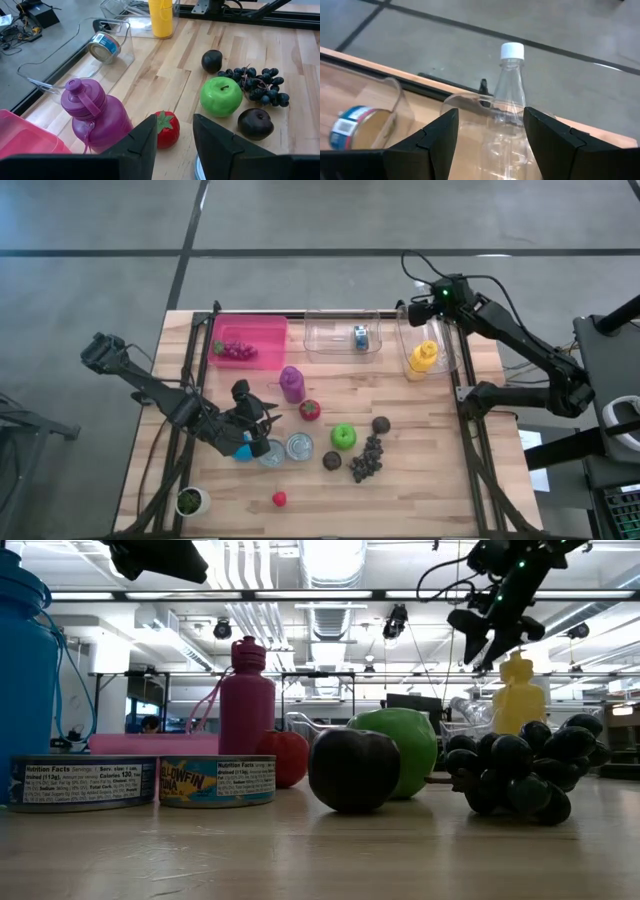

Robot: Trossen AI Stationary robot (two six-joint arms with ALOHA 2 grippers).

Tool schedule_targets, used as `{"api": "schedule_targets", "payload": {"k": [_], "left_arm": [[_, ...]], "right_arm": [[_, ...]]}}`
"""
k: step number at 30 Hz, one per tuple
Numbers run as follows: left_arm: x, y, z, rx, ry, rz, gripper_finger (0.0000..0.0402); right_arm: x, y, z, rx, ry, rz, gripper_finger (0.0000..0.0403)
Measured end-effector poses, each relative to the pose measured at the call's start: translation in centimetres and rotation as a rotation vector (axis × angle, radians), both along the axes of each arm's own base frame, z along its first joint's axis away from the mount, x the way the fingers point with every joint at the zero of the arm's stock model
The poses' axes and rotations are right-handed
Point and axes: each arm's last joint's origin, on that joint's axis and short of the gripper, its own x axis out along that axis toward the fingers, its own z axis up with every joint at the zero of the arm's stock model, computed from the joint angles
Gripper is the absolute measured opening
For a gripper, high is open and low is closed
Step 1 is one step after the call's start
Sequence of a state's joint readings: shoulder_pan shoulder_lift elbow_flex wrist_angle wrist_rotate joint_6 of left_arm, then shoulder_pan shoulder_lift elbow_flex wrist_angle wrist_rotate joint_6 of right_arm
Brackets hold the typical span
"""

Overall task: Pick & Place Food Item
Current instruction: Adjust the transparent water bottle in the right transparent bin

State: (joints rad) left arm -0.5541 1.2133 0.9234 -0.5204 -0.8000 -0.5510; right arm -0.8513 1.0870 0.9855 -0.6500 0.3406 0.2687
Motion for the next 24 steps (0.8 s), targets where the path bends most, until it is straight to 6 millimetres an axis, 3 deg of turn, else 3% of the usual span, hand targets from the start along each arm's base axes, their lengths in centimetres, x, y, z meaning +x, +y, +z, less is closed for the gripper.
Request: {"api": "schedule_targets", "payload": {"k": [15, 24], "left_arm": [[0.0, 0.0, 0.0, -0.001, 0.0, -0.001, 0.0131], [0.0, 0.0, 0.0, 0.0, 0.0, 0.0, 0.0129]], "right_arm": [[2.1, -2.4, -1.5, 0.215, 0.15, 0.044, 0.0226], [2.6, -4.6, -0.8, 0.254, 0.197, 0.001, 0.0292]]}}
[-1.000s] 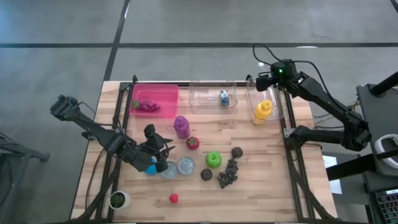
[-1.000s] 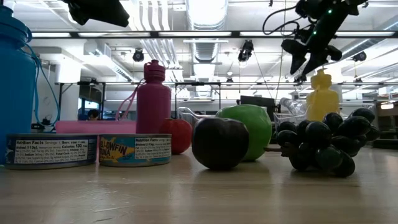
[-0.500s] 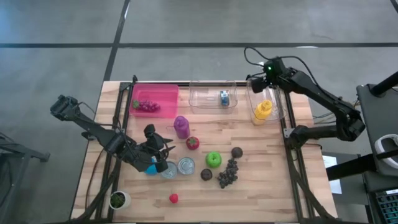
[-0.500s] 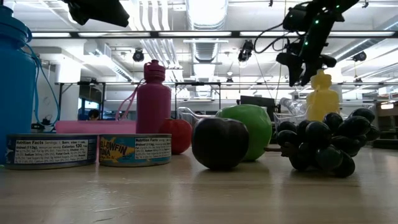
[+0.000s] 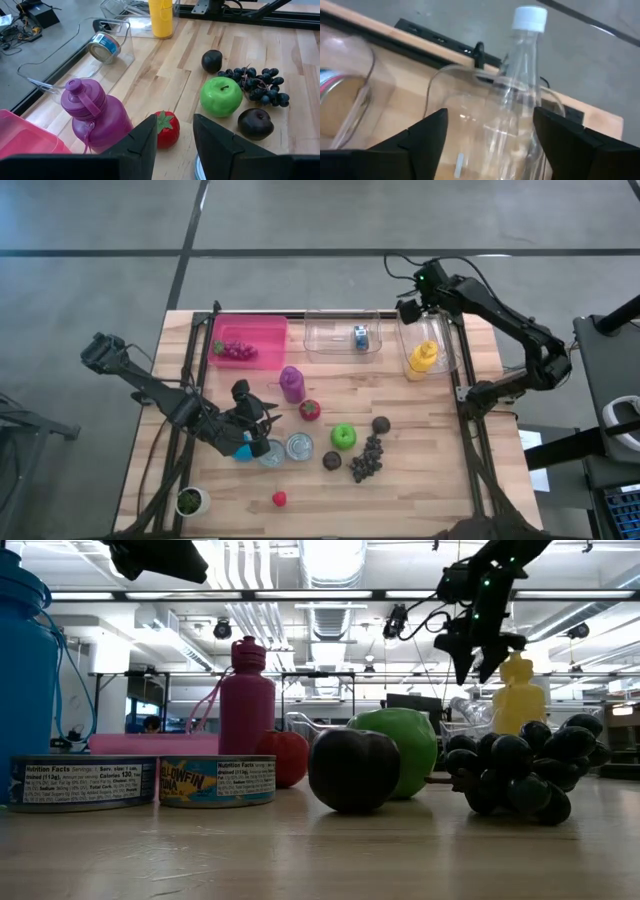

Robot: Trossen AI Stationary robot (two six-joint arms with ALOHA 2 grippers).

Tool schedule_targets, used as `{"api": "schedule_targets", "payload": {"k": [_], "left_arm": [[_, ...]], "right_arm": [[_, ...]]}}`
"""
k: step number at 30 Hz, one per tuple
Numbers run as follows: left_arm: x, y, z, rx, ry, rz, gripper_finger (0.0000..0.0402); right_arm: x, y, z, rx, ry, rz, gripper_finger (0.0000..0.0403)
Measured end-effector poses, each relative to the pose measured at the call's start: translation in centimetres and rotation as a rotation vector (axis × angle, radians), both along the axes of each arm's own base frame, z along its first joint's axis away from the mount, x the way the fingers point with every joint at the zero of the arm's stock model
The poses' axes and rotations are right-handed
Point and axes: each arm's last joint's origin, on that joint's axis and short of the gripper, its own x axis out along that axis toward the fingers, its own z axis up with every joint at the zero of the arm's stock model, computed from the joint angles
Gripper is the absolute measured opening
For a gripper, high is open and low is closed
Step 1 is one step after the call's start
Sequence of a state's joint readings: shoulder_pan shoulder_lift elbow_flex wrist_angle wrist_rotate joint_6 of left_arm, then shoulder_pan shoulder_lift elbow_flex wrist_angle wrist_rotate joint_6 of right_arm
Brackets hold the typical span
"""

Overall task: Pick & Place Food Item
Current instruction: Adjust the transparent water bottle in the right transparent bin

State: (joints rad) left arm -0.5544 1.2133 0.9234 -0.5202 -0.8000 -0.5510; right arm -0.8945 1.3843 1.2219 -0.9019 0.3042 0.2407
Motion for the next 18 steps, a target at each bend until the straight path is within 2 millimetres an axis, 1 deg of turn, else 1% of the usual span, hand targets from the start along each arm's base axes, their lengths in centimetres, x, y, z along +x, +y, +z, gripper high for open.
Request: {"api": "schedule_targets", "payload": {"k": [4, 10, 14, 18], "left_arm": [[0.0, 0.0, 0.0, 0.0, 0.0, 0.0, 0.0131], [0.0, 0.0, 0.0, 0.0, 0.0, 0.0, 0.0128], [0.0, 0.0, 0.0, 0.0, 0.0, 0.0, 0.013], [0.0, 0.0, 0.0, 0.0, 0.0, 0.0, 0.0131]], "right_arm": [[-0.1, -1.8, -1.0, 0.015, 0.03, -0.081, 0.0325], [0.4, -4.9, -2.7, 0.071, 0.074, -0.059, 0.0358], [0.7, -6.7, -3.7, 0.112, 0.099, -0.078, 0.0364], [0.5, -7.6, -4.2, 0.163, 0.121, -0.088, 0.0364]]}}
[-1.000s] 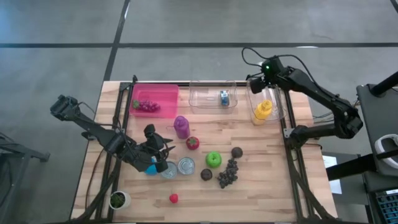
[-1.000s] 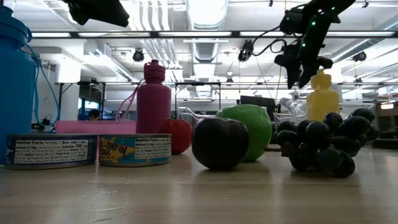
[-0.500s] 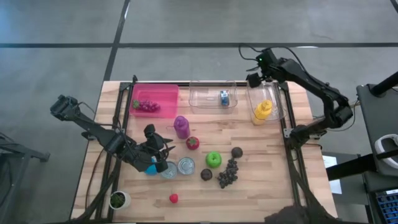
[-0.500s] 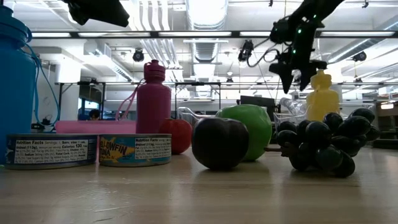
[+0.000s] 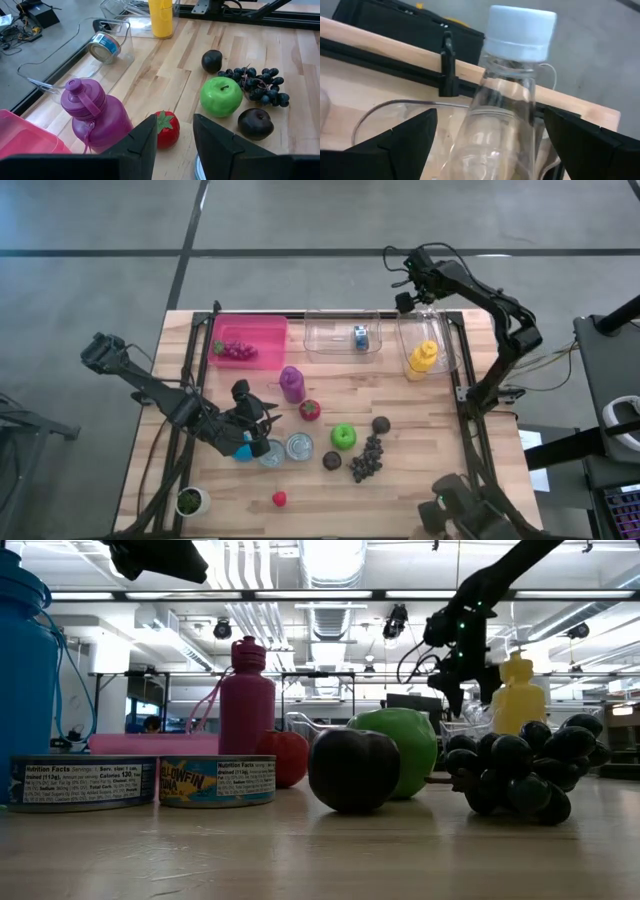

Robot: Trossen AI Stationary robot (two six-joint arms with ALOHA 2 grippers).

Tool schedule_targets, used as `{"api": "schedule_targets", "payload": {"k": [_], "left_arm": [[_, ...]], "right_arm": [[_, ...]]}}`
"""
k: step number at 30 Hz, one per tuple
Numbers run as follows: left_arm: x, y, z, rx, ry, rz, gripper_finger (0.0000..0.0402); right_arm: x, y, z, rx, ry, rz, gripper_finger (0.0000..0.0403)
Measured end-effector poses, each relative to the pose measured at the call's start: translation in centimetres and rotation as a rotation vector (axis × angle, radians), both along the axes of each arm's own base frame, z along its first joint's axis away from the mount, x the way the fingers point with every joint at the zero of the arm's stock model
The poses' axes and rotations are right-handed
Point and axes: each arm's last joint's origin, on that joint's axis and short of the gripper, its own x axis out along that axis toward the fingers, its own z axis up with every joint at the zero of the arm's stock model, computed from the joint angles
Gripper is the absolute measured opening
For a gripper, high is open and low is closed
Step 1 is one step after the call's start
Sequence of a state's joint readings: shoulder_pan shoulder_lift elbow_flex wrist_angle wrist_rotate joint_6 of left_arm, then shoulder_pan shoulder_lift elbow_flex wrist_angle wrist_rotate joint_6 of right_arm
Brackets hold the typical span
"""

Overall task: Pick & Place Food Item
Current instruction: Adjust the transparent water bottle in the right transparent bin

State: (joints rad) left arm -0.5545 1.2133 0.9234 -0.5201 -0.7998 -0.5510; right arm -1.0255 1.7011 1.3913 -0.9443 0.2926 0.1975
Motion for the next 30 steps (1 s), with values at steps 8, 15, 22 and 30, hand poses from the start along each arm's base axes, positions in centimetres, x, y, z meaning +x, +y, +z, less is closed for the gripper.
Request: {"api": "schedule_targets", "payload": {"k": [8, 15, 22, 30], "left_arm": [[0.0, 0.0, 0.0, 0.0, 0.0, 0.0, 0.0128], [0.0, 0.0, 0.0, 0.0, 0.0, 0.0, 0.0128], [0.0, 0.01, 0.0, 0.0, 0.0, 0.0, 0.0129], [0.0, 0.01, 0.0, 0.0, 0.0, 0.001, 0.0129]], "right_arm": [[-0.45, -0.15, 0.34, 0.003, -0.03, 0.002, 0.0358], [-0.57, 0.06, 0.83, -0.033, -0.053, 0.001, 0.029], [-0.49, -0.06, 0.16, -0.02, -0.057, -0.031, 0.0206], [-0.56, -0.02, 0.49, -0.049, -0.058, -0.059, 0.0181]]}}
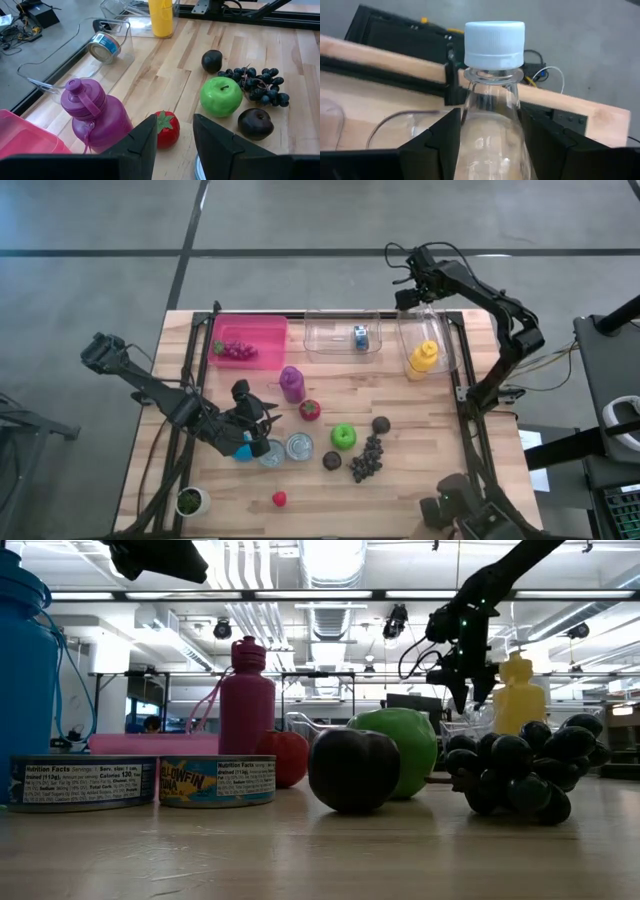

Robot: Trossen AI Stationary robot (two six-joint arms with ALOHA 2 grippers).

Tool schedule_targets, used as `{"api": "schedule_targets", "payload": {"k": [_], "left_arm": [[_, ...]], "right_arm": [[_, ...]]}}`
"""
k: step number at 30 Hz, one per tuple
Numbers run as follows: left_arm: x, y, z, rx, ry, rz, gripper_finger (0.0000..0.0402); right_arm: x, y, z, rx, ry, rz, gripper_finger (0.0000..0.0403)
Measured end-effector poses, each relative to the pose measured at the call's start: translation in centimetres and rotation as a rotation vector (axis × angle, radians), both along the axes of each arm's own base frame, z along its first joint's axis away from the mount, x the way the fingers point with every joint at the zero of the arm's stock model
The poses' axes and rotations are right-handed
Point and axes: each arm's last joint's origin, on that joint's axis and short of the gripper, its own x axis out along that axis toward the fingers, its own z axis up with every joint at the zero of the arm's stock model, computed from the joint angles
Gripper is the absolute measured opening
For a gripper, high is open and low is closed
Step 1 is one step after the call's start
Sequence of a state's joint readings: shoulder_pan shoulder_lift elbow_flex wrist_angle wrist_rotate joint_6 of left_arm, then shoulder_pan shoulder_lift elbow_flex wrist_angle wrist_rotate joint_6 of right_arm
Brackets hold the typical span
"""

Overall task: Pick & Place Food Item
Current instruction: Adjust the transparent water bottle in the right transparent bin

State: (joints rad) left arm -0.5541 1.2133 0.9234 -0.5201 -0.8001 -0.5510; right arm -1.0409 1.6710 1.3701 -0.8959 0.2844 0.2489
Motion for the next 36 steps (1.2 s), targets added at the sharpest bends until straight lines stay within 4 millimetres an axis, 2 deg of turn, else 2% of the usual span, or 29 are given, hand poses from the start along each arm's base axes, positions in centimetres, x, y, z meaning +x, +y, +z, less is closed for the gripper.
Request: {"api": "schedule_targets", "payload": {"k": [9, 17, 23, 36], "left_arm": [[0.0, 0.0, 0.0, 0.0, 0.0, 0.0, 0.0128], [0.0, 0.0, 0.0, 0.0, 0.0, 0.0, 0.0129], [0.0, 0.0, 0.0, 0.0, 0.0, 0.0, 0.0131], [0.0, 0.0, 0.0, 0.0, 0.0, 0.0, 0.0129]], "right_arm": [[-0.5, 0.7, 2.4, -0.131, -0.039, -0.025, 0.0182], [-1.1, 2.4, 4.1, -0.279, -0.09, -0.036, 0.0181], [-1.8, 4.2, 4.3, -0.376, -0.159, -0.04, 0.0181], [-4.1, 9.2, 3.5, -0.603, -0.353, -0.055, 0.018]]}}
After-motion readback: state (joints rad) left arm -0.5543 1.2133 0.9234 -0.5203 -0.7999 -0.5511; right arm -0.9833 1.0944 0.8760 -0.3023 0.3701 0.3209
